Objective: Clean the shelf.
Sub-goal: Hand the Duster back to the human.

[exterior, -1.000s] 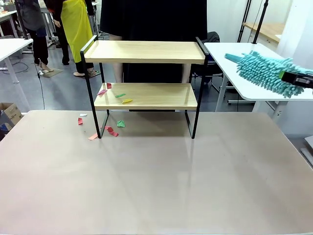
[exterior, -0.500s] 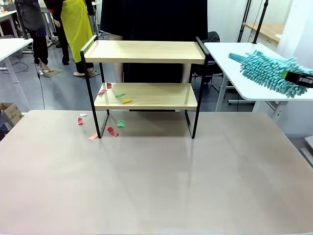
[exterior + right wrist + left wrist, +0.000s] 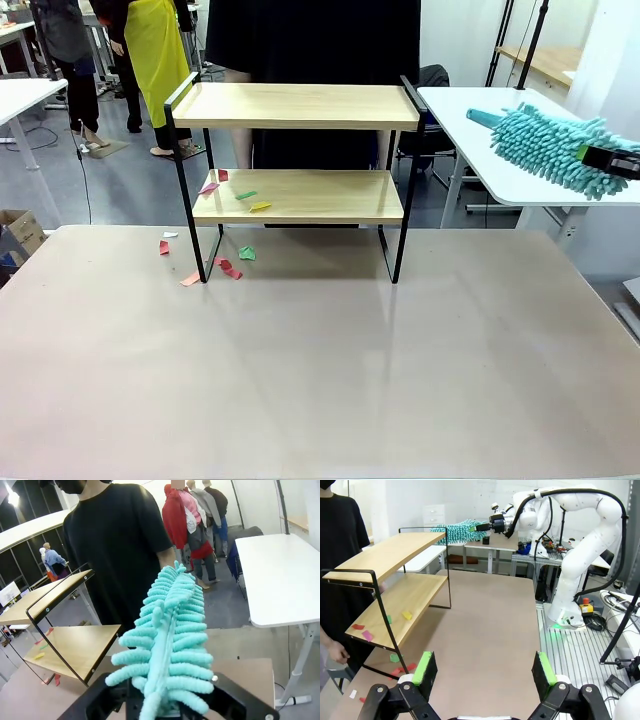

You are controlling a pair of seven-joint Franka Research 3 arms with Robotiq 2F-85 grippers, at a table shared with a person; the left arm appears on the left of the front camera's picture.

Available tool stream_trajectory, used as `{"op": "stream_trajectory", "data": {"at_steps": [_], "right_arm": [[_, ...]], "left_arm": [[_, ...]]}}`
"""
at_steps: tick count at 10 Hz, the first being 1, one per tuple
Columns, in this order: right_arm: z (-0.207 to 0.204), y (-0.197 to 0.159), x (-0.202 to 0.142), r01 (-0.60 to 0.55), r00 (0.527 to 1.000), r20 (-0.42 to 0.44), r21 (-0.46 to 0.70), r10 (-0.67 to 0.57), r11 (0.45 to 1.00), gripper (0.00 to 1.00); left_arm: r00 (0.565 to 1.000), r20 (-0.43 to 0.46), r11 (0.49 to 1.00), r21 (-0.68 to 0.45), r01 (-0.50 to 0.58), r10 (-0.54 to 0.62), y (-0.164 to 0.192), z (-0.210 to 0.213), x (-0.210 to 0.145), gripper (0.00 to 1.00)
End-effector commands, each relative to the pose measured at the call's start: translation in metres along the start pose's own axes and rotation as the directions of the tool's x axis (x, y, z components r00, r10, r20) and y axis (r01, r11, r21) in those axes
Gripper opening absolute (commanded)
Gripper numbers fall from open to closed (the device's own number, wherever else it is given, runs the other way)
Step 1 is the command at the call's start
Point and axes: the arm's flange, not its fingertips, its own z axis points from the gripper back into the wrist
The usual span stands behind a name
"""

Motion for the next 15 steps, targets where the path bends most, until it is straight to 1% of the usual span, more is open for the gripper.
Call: {"op": "stream_trajectory", "data": {"at_steps": [1,11,12,13,14,15], "right_arm": [[-0.0008,0.0016,0.0006,0.002,1.000,0.013,-0.010,-0.002,1.000,0.16],[-0.0008,0.0016,0.0006,0.002,1.000,0.013,-0.010,-0.002,1.000,0.16],[0.0001,0.0003,0.0004,-0.001,1.000,0.001,0.000,0.001,1.000,0.75],[0.0033,0.0025,0.0010,-0.026,1.000,0.001,-0.039,0.027,0.999,0.74],[0.0032,0.0039,0.0023,-0.031,0.999,-0.009,-0.047,0.031,0.998,1.00],[0.0057,0.0066,0.0061,-0.026,1.000,-0.012,-0.039,0.026,0.999,1.00]], "left_arm": [[1.000,0.024,1.000,0.005,0.010,-0.010,0.0011,-0.0003,0.0029,1.00],[1.000,0.024,1.000,0.005,0.010,-0.010,0.0011,-0.0003,0.0029,1.00],[1.000,0.024,1.000,0.005,0.010,-0.010,0.0011,-0.0003,0.0029,1.00],[1.000,0.024,1.000,0.005,0.010,-0.010,0.0011,-0.0003,0.0029,1.00],[1.000,0.024,1.000,0.005,0.010,-0.010,0.0011,-0.0003,0.0029,1.00],[1.000,0.024,1.000,0.005,0.010,-0.010,0.0011,-0.0003,0.0029,1.00]]}}
